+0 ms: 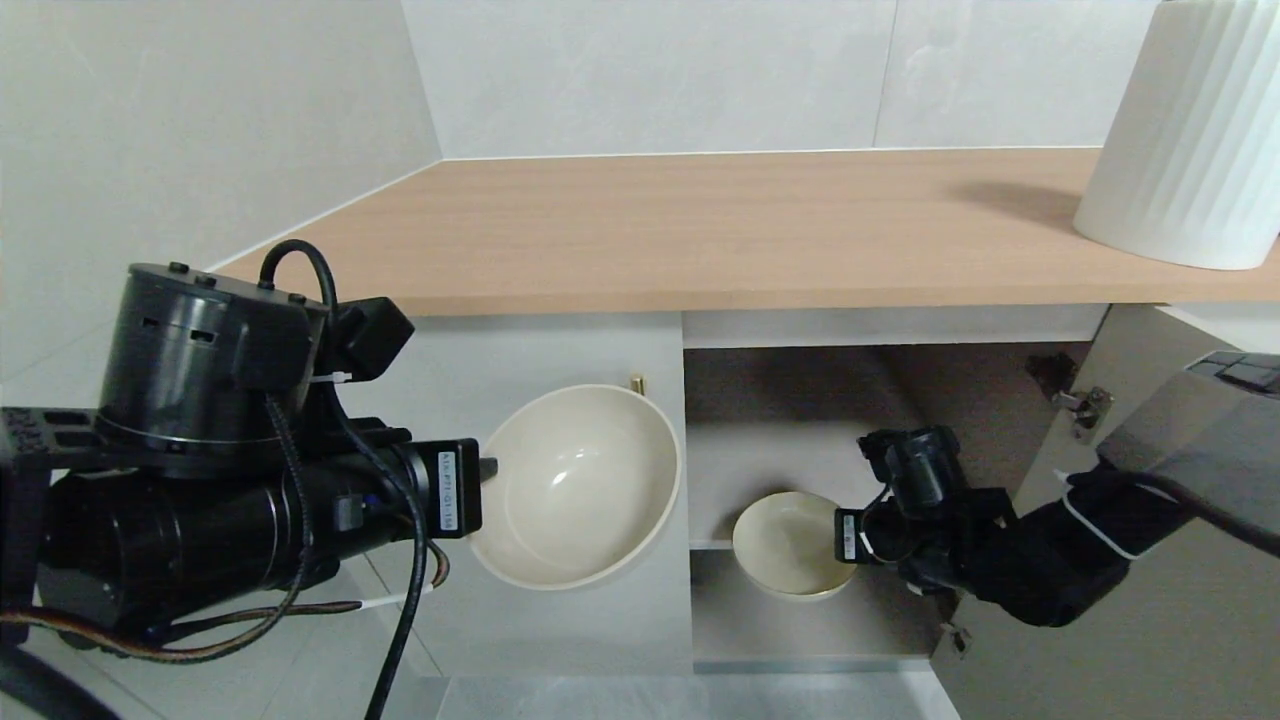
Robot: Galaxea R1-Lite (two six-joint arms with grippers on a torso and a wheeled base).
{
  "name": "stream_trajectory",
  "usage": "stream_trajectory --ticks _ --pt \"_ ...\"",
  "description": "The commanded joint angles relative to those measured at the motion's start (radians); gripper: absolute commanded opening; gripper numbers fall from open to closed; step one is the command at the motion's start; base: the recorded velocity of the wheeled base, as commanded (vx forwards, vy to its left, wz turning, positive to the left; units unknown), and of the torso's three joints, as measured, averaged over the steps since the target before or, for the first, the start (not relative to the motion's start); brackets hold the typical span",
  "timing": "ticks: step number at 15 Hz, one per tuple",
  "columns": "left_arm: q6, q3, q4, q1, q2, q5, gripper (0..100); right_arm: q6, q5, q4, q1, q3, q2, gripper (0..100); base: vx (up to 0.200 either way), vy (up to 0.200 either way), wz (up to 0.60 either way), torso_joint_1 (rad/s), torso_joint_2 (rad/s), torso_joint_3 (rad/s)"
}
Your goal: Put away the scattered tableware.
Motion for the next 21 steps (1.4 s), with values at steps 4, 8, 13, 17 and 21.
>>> stream_trajectory --ticks 4,8,13,17,21 --pt "0.000 0.001 -0.009 -0.006 0.010 0.002 0 0.023 -0.105 -0.083 -0.053 -0.131 0.205 0 0.000 0.000 0.00 0.000 0.00 0.000" --pt "0.000 0.001 -0.011 -0.008 0.015 0.002 0 0.024 -0.157 -0.112 -0.090 -0.199 0.268 0 0.000 0.000 0.00 0.000 0.00 0.000" --pt "0.000 0.001 -0.012 -0.008 0.021 0.002 0 0.057 -0.198 -0.123 -0.110 -0.260 0.294 0 0.000 0.000 0.00 0.000 0.00 0.000" --pt "0.000 0.001 -0.014 -0.010 0.019 0.002 0 0.069 -0.209 -0.128 -0.110 -0.289 0.311 0 0.000 0.000 0.00 0.000 0.00 0.000" --pt "0.000 0.001 -0.014 -0.010 0.021 0.002 0 0.070 -0.221 -0.128 -0.111 -0.297 0.314 0 0.000 0.000 0.00 0.000 0.00 0.000"
